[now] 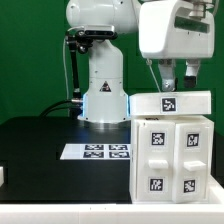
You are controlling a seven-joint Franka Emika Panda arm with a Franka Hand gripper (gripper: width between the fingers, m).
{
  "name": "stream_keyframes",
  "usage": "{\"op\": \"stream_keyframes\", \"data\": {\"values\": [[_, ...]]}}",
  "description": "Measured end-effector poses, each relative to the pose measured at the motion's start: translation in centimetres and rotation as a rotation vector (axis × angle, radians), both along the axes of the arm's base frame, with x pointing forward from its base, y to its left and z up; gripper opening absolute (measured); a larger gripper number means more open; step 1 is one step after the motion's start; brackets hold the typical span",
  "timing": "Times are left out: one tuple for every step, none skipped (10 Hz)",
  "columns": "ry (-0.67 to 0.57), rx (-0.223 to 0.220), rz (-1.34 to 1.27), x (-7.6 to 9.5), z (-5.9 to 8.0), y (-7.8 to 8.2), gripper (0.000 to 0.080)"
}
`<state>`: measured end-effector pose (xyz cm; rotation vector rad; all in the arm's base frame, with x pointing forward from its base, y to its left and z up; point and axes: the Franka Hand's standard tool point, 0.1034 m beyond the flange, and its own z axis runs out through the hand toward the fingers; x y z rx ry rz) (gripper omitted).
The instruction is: Assemble cabinet
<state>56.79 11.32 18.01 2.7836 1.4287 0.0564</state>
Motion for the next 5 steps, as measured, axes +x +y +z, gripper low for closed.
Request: {"op": "stream_keyframes", "data": {"values": [[0.002, -0.001, 0.002, 0.0, -0.1, -0.1, 0.0649], [0.007, -0.006, 0.004, 0.4, -0.2, -0.3, 0.0649], [0.013, -0.009, 0.016, 0.8, -0.2, -0.7, 0.0649], [0.013, -0.011, 0.017, 1.1, -0.4, -1.2, 0.0649], [0.013, -0.012, 0.013, 1.2, -0.4, -1.5, 0.0649]]}}
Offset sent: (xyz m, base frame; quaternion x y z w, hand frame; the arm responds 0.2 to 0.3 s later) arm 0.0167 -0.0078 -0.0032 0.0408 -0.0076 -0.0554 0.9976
